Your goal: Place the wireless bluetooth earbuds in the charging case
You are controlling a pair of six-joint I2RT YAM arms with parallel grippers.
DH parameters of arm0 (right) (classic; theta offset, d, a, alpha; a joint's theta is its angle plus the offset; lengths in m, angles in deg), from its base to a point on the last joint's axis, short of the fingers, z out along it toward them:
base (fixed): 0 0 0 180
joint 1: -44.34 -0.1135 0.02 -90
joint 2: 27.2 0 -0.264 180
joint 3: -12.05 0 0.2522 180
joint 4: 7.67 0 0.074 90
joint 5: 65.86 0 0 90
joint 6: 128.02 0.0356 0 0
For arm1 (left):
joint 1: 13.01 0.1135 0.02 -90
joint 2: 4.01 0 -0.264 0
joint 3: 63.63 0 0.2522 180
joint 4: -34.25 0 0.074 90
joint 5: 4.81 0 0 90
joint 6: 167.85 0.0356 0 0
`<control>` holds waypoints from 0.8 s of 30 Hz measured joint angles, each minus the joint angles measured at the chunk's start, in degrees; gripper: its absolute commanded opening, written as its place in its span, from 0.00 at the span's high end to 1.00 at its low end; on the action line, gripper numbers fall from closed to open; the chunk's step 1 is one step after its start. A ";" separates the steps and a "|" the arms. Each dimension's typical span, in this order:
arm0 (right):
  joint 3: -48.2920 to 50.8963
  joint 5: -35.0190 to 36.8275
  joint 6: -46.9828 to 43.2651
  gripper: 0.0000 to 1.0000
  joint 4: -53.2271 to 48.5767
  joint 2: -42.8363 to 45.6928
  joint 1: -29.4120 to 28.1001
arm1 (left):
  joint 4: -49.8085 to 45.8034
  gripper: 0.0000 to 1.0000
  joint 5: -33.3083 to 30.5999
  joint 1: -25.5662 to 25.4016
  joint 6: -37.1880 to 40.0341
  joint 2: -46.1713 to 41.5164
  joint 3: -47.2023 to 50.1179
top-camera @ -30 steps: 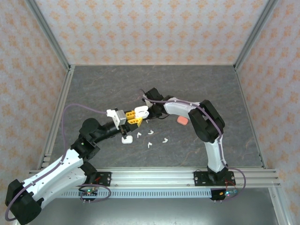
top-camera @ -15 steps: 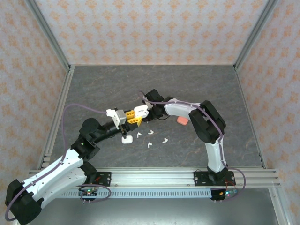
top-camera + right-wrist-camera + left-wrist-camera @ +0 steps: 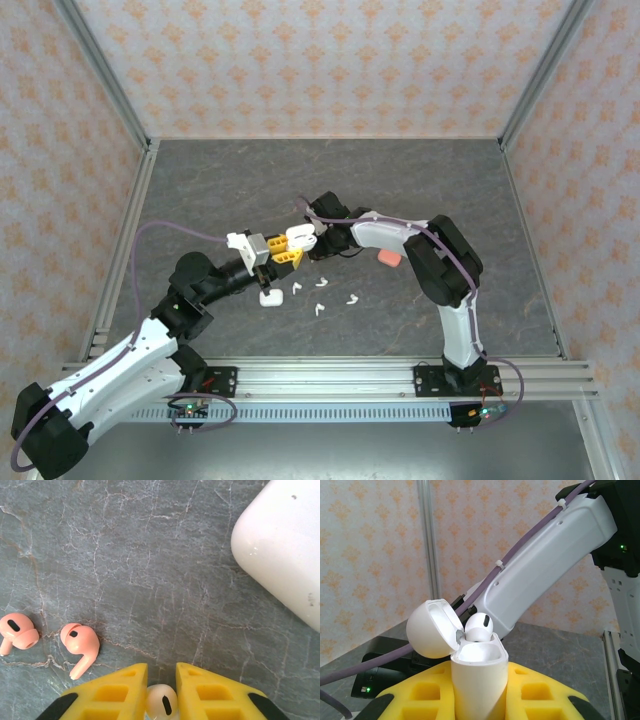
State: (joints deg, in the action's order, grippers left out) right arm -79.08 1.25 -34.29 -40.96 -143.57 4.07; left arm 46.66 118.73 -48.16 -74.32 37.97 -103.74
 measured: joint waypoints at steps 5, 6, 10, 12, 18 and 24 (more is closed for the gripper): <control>3.80 0.42 0.24 0.82 -0.09 3.15 -0.59 | -0.44 1.00 -0.22 0.00 -0.07 0.00 0.00; 4.98 0.72 0.28 0.82 -0.15 4.33 -0.72 | -0.52 1.00 -0.37 0.00 -0.22 0.00 0.00; 8.68 2.89 0.72 0.82 0.02 10.56 -0.85 | -0.92 1.00 -1.29 0.00 -1.16 0.02 0.00; 10.43 4.79 0.72 0.82 0.76 14.80 -0.83 | -0.90 1.00 -1.68 -0.02 -2.14 0.11 0.07; 15.26 10.80 0.44 0.83 3.08 29.05 -0.83 | -0.87 1.00 -4.55 -0.02 -6.34 3.10 0.13; 17.09 15.78 -1.92 0.83 3.76 39.47 -0.83 | -0.87 1.00 -7.93 0.00 -11.37 9.55 0.13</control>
State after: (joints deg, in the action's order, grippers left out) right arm -61.99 17.03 -36.22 -37.20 -104.10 3.24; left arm 45.79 110.79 -48.16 -85.69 47.52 -103.61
